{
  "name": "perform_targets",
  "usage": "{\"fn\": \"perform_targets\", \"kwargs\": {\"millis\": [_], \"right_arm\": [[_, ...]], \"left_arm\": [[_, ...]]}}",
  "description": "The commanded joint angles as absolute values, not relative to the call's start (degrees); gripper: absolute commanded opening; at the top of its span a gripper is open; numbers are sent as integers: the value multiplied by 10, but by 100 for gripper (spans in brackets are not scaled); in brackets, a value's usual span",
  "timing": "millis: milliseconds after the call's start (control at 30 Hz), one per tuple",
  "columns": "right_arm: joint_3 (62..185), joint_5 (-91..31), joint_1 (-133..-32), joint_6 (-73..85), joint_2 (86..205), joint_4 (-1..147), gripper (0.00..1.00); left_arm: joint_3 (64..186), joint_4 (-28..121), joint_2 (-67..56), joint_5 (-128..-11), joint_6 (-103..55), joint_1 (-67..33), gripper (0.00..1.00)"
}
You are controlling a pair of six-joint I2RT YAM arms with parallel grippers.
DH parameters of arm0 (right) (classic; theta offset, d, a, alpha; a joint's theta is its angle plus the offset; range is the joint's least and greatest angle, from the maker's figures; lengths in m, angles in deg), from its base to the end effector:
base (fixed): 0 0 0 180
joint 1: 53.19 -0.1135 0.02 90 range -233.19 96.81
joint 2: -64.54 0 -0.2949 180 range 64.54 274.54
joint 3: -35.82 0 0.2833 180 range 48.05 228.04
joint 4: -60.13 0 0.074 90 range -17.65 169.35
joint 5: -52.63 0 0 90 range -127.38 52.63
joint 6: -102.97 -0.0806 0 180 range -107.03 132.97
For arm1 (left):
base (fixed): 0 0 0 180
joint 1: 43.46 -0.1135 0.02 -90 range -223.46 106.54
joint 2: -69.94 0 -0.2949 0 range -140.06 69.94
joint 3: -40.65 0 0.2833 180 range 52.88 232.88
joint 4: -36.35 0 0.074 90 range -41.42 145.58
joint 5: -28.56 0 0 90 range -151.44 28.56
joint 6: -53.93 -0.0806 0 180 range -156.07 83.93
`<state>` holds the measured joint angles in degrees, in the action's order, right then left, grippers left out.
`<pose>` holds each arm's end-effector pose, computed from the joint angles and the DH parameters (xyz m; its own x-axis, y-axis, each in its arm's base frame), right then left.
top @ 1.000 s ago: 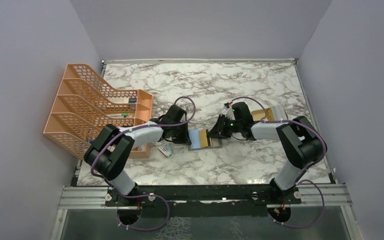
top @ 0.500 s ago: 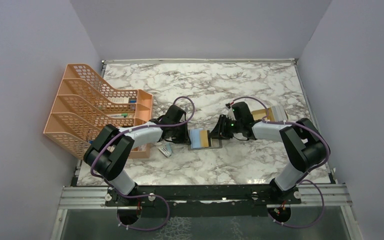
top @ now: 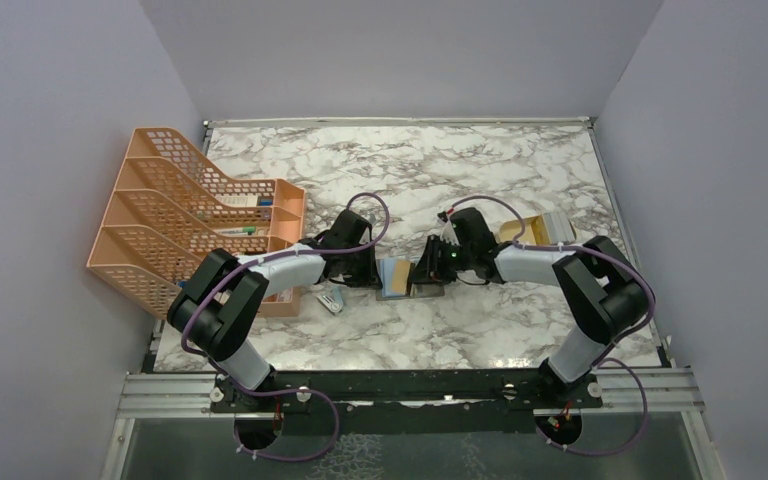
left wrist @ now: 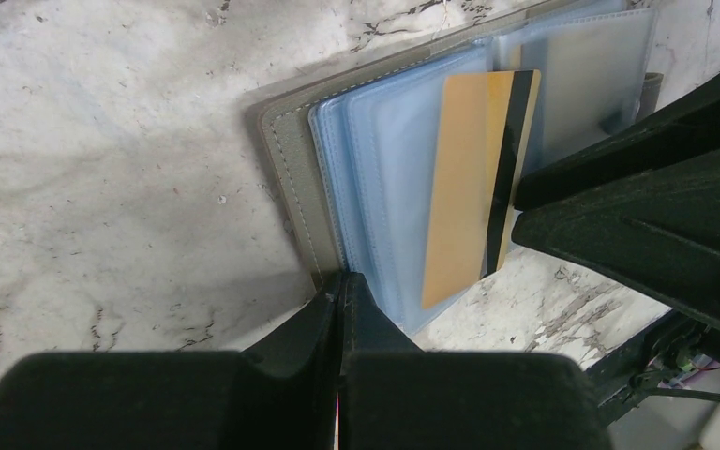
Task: Put the credit cards into the card holder
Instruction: Insert the credit card into the card holder.
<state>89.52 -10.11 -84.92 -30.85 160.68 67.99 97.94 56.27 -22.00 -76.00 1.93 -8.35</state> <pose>0.2814 0.2174 0.1035 -0.9682 0.1250 -0.2169 -0.0638 0.7147 0.6965 0.2756 -0.2185 0.1233 -0.9414 -0.0666 -0.3307 0.1222 0.8464 -0.5183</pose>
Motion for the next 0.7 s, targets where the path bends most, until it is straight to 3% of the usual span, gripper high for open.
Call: {"fn": "perform_targets", "kwargs": {"millis": [0,433,667], "right_arm": [[921,-119,-861,-307,1621,672,25],[954,-160,-862,-279,1623,708,38],[969,-139,-863,-271,1644,685,36]], "left_arm": [[973,554,-224,-764,16,-83,1],[978,555,-226,-762,16,-83,1],[985,557,-231,-763,14,-83,1]]}}
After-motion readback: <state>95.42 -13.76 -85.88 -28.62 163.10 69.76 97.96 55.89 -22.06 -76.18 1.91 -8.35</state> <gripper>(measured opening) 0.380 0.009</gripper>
